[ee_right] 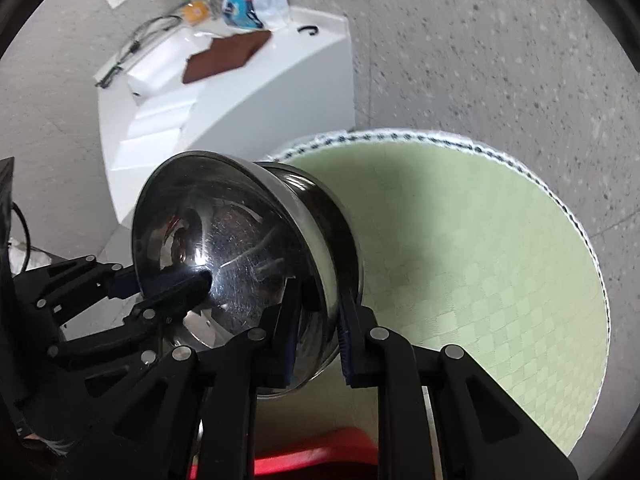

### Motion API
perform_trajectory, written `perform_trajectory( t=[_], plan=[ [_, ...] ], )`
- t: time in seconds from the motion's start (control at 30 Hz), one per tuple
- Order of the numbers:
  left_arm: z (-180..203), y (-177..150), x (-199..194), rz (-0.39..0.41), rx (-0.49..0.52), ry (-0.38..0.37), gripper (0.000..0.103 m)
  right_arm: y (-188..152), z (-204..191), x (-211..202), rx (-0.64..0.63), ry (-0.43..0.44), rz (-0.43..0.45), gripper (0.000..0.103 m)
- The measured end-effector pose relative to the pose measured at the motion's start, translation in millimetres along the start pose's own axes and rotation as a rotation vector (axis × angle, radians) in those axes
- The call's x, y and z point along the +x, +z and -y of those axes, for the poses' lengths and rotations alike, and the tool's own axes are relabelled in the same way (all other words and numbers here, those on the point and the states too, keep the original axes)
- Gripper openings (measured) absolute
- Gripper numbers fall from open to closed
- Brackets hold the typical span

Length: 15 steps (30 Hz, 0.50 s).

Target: Organize plates and bowls

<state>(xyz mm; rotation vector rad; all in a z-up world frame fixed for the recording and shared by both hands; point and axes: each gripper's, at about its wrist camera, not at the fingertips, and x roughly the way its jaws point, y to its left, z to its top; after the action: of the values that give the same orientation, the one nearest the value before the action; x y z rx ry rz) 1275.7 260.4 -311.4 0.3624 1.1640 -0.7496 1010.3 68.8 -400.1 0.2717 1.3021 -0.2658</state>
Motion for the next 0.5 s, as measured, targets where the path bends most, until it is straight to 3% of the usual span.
perform_trajectory(
  t=[0.13, 0.27, 0.5],
  plan=[
    [4.1, 11.7, 10.5, 0.002, 0.013, 0.004, 0.029, 0.6, 6.8, 1.6, 0.042, 0.01, -0.014, 0.017],
    [4.8, 10.5, 12.9, 0.003, 0.025, -0.044, 0.046, 2.4, 5.2, 3.3, 0.06, 0.009, -0.042, 0.018],
    [-1.7, 8.0, 5.7, 0.012, 0.008, -0.078, 0.056, 2.5, 8.7, 2.0, 0.106, 0.034, -0.067, 0.018]
  ],
)
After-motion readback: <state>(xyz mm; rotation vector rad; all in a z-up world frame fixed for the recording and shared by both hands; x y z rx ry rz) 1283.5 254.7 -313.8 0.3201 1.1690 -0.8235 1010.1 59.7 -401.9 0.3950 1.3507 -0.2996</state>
